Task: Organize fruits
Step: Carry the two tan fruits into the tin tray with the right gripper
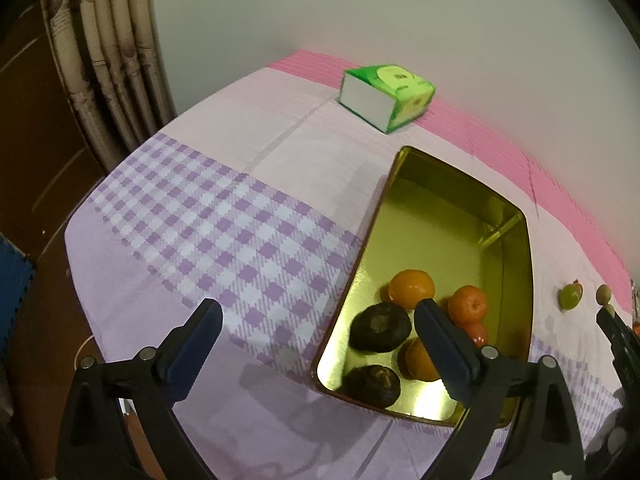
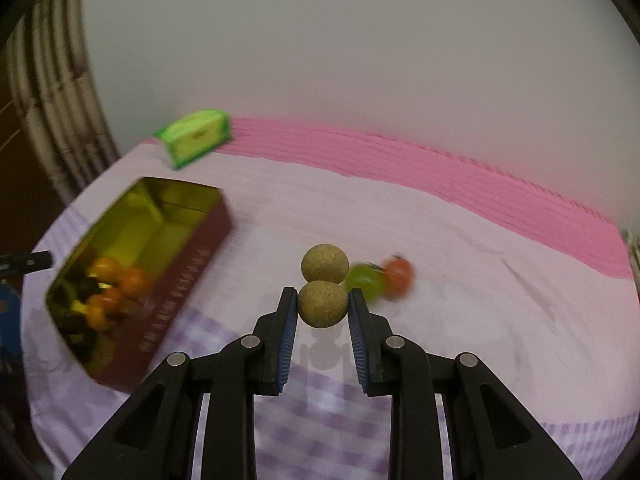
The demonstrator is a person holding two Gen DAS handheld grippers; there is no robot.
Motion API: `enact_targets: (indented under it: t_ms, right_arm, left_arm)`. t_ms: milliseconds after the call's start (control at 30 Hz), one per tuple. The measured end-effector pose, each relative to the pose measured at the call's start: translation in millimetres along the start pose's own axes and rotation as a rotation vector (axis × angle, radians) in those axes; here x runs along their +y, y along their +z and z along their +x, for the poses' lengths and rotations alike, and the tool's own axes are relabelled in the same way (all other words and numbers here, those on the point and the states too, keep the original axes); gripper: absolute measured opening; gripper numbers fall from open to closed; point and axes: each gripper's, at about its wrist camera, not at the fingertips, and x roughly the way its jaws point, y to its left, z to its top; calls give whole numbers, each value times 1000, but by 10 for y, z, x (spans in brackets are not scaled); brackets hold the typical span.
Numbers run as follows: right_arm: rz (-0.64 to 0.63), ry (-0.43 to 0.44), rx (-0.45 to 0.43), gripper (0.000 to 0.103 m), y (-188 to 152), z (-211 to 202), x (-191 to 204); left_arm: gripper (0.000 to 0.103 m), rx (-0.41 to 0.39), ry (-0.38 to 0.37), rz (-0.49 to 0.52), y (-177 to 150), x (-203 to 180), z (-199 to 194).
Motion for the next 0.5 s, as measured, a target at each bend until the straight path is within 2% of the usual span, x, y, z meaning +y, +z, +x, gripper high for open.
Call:
enact_targets:
  t_ms: [233,500]
  right_arm:
    - [-84,139,-5,27,115,-38,611]
    - [-178,231,45,27,36,142,1202]
  left_arm:
    - [99,-3,3,-37,25,70,-8]
    - [100,0,5,-65,28,123,-6]
